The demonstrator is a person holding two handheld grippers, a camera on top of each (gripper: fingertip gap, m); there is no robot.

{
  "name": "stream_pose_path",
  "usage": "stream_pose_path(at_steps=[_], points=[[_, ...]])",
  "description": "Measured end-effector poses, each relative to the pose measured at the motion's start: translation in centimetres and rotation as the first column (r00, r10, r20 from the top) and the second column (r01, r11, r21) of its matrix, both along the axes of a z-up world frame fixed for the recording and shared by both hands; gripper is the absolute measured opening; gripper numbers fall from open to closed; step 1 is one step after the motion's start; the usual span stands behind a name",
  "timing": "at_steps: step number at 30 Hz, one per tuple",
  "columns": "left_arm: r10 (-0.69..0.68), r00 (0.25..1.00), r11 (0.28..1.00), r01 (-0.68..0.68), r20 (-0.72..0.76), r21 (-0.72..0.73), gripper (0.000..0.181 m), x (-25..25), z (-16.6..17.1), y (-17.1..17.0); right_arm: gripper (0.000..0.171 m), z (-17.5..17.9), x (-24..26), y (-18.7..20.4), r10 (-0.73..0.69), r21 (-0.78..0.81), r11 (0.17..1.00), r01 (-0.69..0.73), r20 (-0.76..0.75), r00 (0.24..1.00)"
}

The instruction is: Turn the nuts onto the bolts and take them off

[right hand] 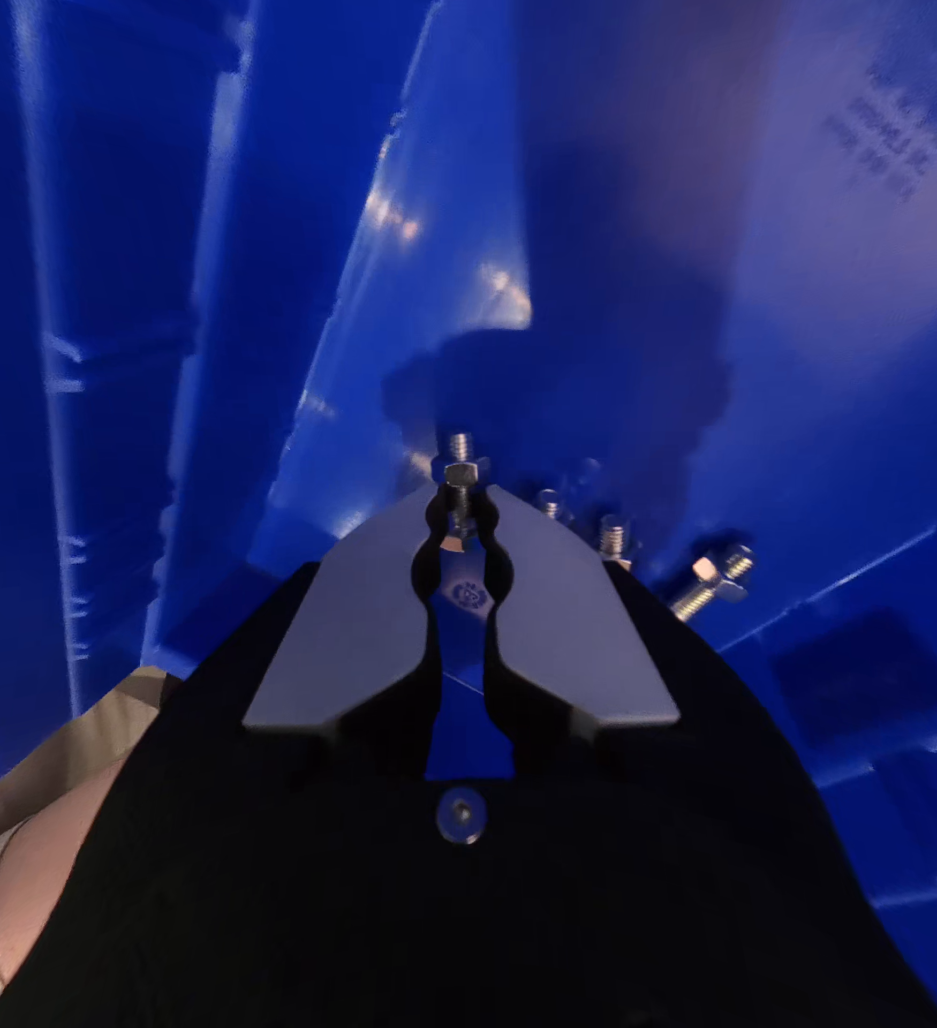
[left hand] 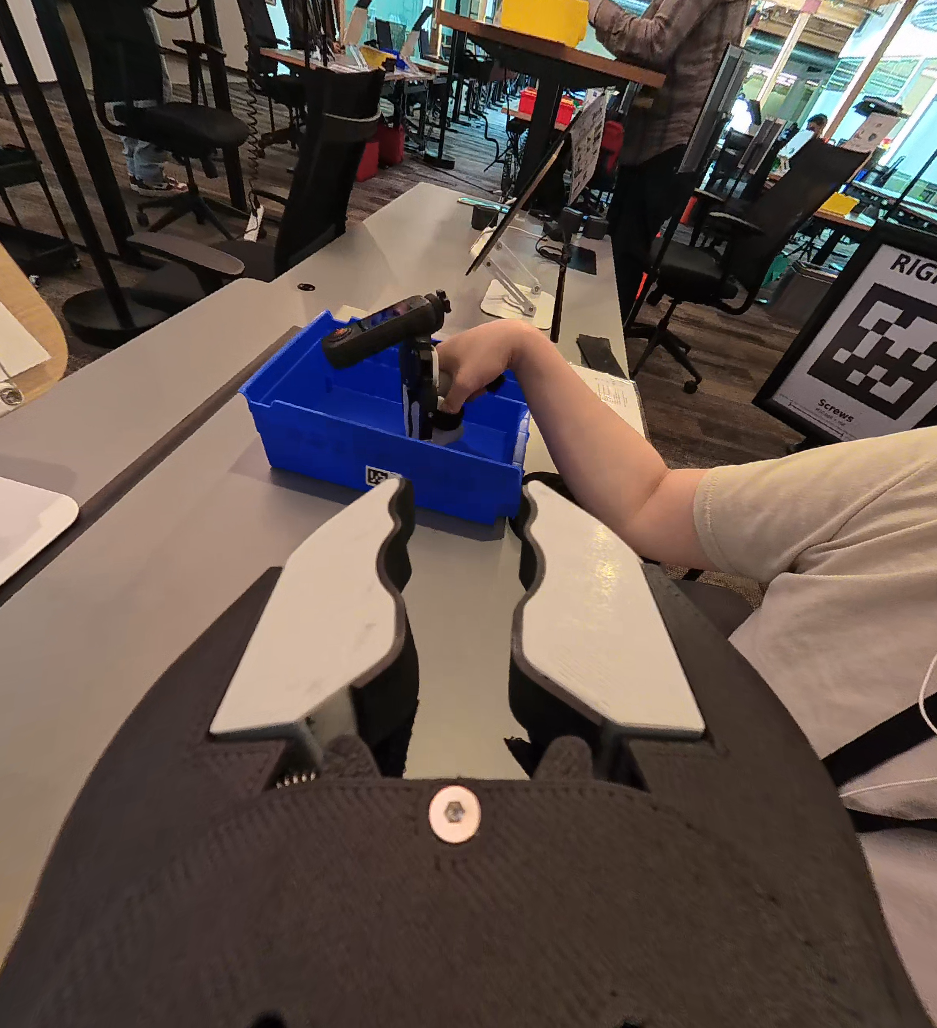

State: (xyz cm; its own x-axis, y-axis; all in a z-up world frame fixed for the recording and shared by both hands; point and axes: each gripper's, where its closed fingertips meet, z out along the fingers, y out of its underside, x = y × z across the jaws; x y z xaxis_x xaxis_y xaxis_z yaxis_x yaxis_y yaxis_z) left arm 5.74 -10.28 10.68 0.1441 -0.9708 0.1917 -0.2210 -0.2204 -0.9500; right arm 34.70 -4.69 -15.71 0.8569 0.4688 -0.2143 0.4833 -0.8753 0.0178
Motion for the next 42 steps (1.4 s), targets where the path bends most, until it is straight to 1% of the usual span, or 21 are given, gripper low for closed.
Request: stream_pose_path(at_steps=[3,6,8,9,11,13,16,17,19,20,21,22,25,28,31,33,35,37,39,41,42], points=[[0.026,1.0,1.0,-0.026,0.001,0.013,0.042,-1.0,0.5,0.3,0.015,0.8,-0.2,-0.7,0.002,-0.019,1.0,-0.003,-0.046,0.999],[0.114,0.993,0.992,-0.113,-0.009,0.059,0.047,-3.5,1.5,1.3,0.015,3.2,0.0,-0.6,-0.007,0.067,0.998,0.014,-0.094,0.996],[0.252,0.967,0.965,-0.247,-0.037,0.09,0.049,-6.6,1.9,3.0,0.018,5.8,1.0,-0.3,-0.018,0.198,0.98,0.038,-0.106,0.994],[0.358,0.931,0.931,-0.35,-0.074,0.105,0.051,-8.9,1.7,4.3,0.022,7.2,1.9,0.1,-0.034,0.284,0.957,0.062,-0.102,0.994],[0.566,0.806,0.824,-0.551,-0.173,0.13,0.061,-14.4,0.6,6.7,0.031,9.5,4.7,0.7,-0.124,0.427,0.892,0.149,-0.086,0.989],[0.699,0.662,0.705,-0.701,-0.269,0.109,0.066,-20.0,-1.2,8.1,0.04,10.5,8.4,0.8,-0.244,0.508,0.83,0.232,-0.044,0.969],[0.832,0.419,0.472,-0.879,-0.363,0.068,0.066,-28.1,-3.2,9.4,0.041,9.7,11.3,0.3,-0.334,0.506,0.801,0.322,-0.07,0.94],[0.854,0.337,0.396,-0.915,-0.396,0.075,0.067,-30.5,-4.0,9.5,0.035,9.5,11.3,0.5,-0.334,0.5,0.796,0.342,-0.109,0.936],[0.845,0.229,0.307,-0.948,-0.483,0.088,0.073,-34.1,-6.1,9.3,0.029,9.1,11.2,0.9,-0.342,0.479,0.794,0.374,-0.157,0.926],[0.825,0.215,0.292,-0.954,-0.522,0.068,0.075,-35.0,-7.2,9.2,0.023,9.0,11.2,1.0,-0.347,0.464,0.8,0.38,-0.158,0.924],[0.803,0.225,0.289,-0.957,-0.552,0.031,0.075,-35.4,-8.1,9.0,0.025,9.0,11.1,1.1,-0.341,0.462,0.805,0.373,-0.154,0.927],[0.781,0.246,0.292,-0.956,-0.575,-0.013,0.075,-35.5,-9.0,9.0,0.029,9.1,11.0,1.2,-0.329,0.474,0.806,0.354,-0.138,0.934],[0.7,0.318,0.313,-0.942,-0.639,-0.125,0.071,-35.0,-11.2,8.7,0.03,9.4,11.5,1.3,-0.302,0.519,0.805,0.288,-0.059,0.952],[0.63,0.366,0.351,-0.921,-0.684,-0.169,0.067,-34.1,-12.9,9.0,0.033,9.8,12.4,1.8,-0.351,0.546,0.772,0.326,-0.062,0.934],[0.59,0.333,0.348,-0.927,-0.735,-0.141,0.067,-34.2,-14.3,9.6,0.038,10.6,13.7,2.4,-0.393,0.606,0.717,0.345,-0.057,0.918],[0.555,0.284,0.327,-0.939,-0.781,-0.11,0.064,-34.8,-15.4,9.6,0.04,10.2,14.4,2.4,-0.457,0.587,0.694,0.416,-0.086,0.885],[0.496,0.245,0.295,-0.95,-0.833,-0.104,0.057,-35.4,-16.9,9.2,0.041,8.6,14.9,2.0,-0.515,0.511,0.711,0.483,-0.09,0.852],[0.443,0.203,0.261,-0.961,-0.873,-0.091,0.053,-36.2,-18.2,8.9,0.037,7.0,14.6,1.3,-0.523,0.413,0.756,0.508,-0.086,0.848],[0.397,0.206,0.248,-0.962,-0.895,-0.111,0.041,-36.6,-19.4,8.6,0.007,6.3,13.0,1.0,-0.492,0.327,0.797,0.508,-0.136,0.86],[0.361,0.254,0.249,-0.953,-0.897,-0.17,0.021,-36.3,-20.2,8.4,0.006,6.3,13.0,1.0,-0.494,0.322,0.805,0.499,-0.104,0.863],[0.351,0.318,0.254,-0.938,-0.881,-0.237,0.007,-35.5,-20.4,8.4,0.006,6.3,12.9,0.9,-0.489,0.323,0.81,0.489,-0.085,0.868]])
